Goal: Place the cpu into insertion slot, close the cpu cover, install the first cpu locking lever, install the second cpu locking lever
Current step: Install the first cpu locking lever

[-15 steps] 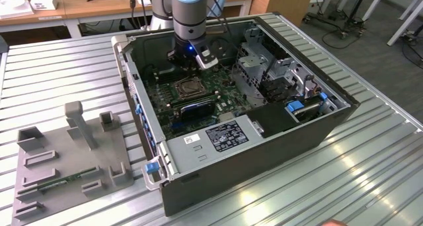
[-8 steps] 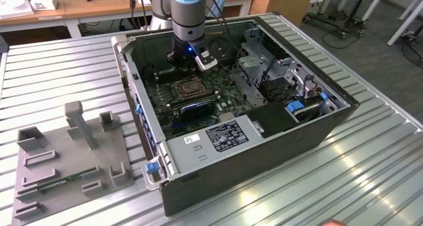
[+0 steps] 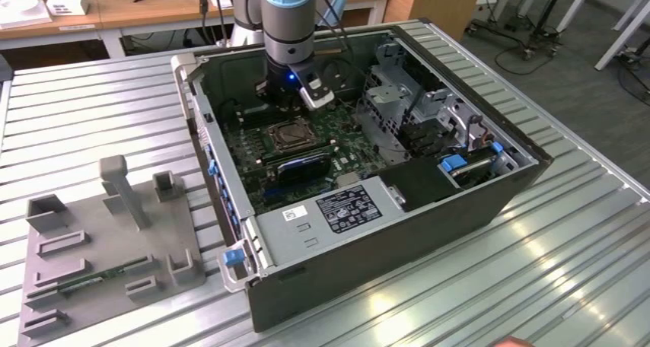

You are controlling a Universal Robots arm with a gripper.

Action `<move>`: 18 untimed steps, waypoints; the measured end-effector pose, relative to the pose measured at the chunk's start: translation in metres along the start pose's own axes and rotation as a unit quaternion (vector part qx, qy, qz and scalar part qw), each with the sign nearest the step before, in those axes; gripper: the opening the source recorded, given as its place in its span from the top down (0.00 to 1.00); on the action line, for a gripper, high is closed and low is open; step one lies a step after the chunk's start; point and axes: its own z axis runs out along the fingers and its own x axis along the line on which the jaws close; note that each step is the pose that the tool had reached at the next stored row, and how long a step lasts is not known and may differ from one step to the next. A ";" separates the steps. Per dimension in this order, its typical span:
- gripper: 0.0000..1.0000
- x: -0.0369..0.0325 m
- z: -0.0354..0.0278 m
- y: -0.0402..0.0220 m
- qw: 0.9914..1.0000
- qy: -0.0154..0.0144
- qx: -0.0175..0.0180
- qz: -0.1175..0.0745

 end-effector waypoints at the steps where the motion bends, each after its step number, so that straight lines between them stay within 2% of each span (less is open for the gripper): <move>1: 0.89 0.0000 0.0001 -0.0001 1.000 0.000 0.001 -0.002; 11: 0.89 -0.0002 0.0004 -0.0011 1.000 0.002 0.005 -0.014; 18: 0.89 -0.0005 0.0007 -0.0002 1.000 0.002 0.005 -0.016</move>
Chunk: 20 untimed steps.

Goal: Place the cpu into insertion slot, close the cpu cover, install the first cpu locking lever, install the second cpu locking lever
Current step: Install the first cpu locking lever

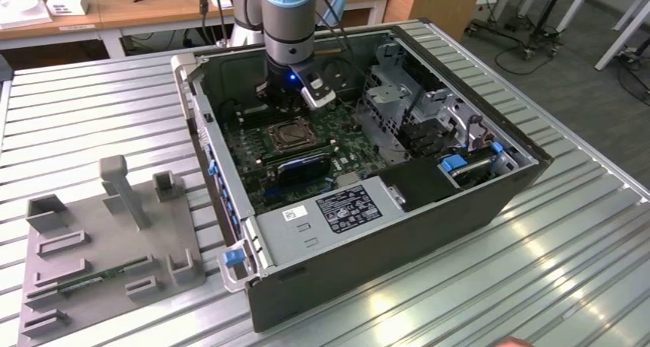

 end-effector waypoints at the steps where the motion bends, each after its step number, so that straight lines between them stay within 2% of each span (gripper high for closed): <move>1: 0.89 -0.0001 0.0000 0.0004 1.000 0.000 0.000 0.000; 8: 0.89 -0.0020 -0.0011 0.0044 1.000 0.000 0.000 0.000; 20: 0.89 -0.0024 -0.0092 0.0090 1.000 0.000 0.000 0.000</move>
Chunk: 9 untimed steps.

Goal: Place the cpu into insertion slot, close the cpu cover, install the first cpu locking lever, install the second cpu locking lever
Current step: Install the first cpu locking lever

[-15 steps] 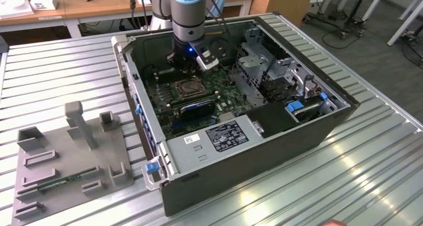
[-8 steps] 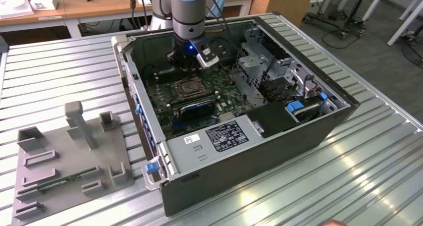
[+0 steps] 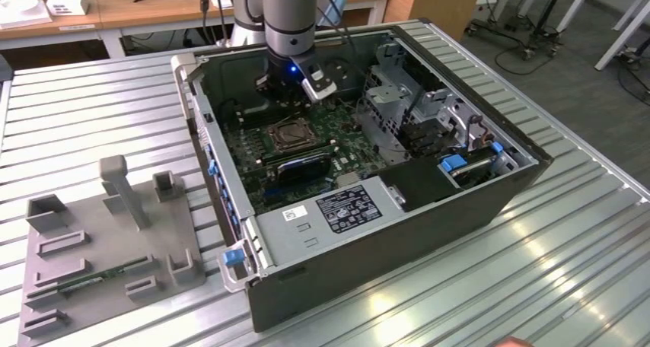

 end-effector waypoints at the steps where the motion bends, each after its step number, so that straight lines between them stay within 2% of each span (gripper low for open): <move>1: 0.89 0.0000 -0.0006 0.0002 1.000 0.000 0.000 0.000; 9: 0.89 0.0000 -0.0013 0.0004 1.000 0.000 0.000 0.000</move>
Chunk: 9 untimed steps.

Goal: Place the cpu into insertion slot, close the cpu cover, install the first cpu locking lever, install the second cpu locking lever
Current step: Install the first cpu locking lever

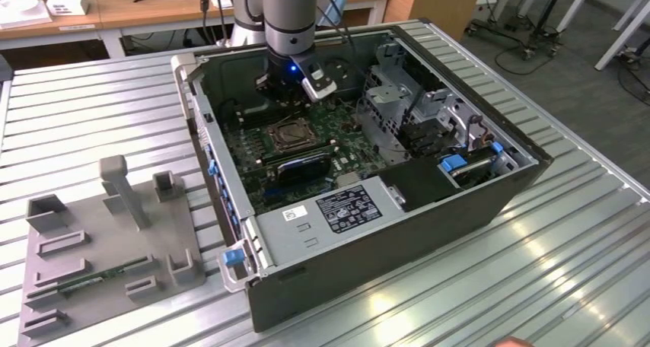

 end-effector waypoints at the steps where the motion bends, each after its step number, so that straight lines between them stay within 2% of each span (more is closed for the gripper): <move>1: 0.89 0.0000 0.0001 0.0000 1.000 0.000 0.001 0.000; 3: 0.89 0.0001 0.0005 -0.0001 1.000 -0.001 0.002 0.000; 5: 0.89 0.0002 0.0015 -0.0004 1.000 -0.003 0.002 -0.001; 9: 0.89 0.0007 0.0039 -0.0010 1.000 -0.013 0.000 -0.003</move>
